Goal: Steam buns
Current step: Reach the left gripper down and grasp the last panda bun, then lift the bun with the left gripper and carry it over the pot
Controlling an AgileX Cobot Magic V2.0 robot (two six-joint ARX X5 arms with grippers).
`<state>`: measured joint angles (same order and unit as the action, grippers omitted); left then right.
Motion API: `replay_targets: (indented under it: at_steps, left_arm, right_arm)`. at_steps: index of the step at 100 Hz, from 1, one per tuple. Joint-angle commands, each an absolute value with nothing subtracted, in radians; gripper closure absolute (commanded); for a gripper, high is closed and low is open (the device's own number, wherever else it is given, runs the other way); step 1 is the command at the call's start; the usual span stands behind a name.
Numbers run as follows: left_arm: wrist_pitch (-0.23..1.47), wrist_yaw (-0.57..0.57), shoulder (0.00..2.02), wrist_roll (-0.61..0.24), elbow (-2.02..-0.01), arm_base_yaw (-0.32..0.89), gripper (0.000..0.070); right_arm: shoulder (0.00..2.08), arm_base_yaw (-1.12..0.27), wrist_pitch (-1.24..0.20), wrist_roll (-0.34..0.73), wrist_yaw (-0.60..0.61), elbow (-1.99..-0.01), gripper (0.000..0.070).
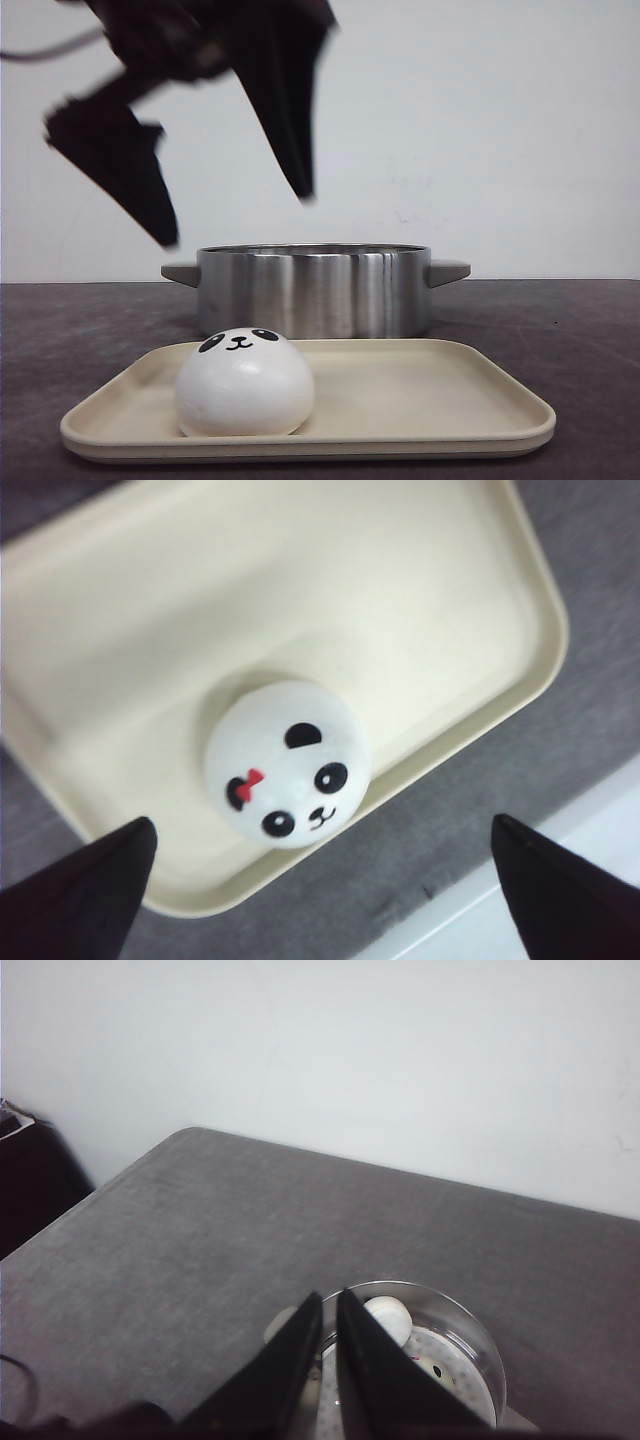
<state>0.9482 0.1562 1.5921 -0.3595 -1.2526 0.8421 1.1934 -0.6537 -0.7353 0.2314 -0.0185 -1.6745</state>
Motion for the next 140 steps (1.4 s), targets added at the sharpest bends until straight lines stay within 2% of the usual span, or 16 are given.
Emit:
replay_targets:
  at_steps: [1,25,43,67,82,95,97,106,127,140]
  left_arm:
    - [0.945,0.154,1.639,-0.372,-1.262,0.864,0.0]
    - [0.94,0.143,1.748,-0.379,-1.262,0.892,0.0]
    - [0.923,0.056,1.786,-0.379,-1.262,0.904,0.0]
    - [0.894,0.023,1.797,-0.378,-1.262,0.904,0.0001]
    - [0.898,0.022,1.798,-0.347,-1.262,0.904,0.0271]
    - [0.921,0.022,1.798,-0.304,-1.262,0.905,0.0379]
    - [0.924,0.022,1.798,-0.293,-1.262,0.905,0.0421]
    - [0.926,0.02,1.798,-0.249,-1.262,0.905,0.07]
    - [0.933,0.018,1.784,-0.199,-1.263,0.905,0.0696]
    - [0.929,0.017,1.693,-0.176,-1.264,0.905,0.0696]
  right_arm:
    - [1.201,-0.661,-0.729,0.22,-0.019,-1.689,0.0683]
    - [1.2,-0.661,-0.742,0.197,-0.019,-1.689,0.0683]
    - [1.2,-0.661,-0.744,0.194,-0.019,-1.689,0.0683]
    - [1.2,-0.661,-0.757,0.194,-0.019,-1.689,0.0683]
    - [1.2,-0.661,-0.759,0.194,-0.019,-1.689,0.0683]
    - [1.2,-0.661,-0.76,0.194,-0.019,-1.689,0.0683]
    - [1.2,-0.661,-0.759,0.194,-0.019,-1.689,0.0683]
    - [1.2,-0.661,-0.76,0.195,-0.019,-1.689,0.0683]
    - [1.2,-0.661,-0.764,0.199,-0.021,-1.689,0.0683]
    - [1.2,-0.661,-0.768,0.199,-0.02,-1.689,0.0683]
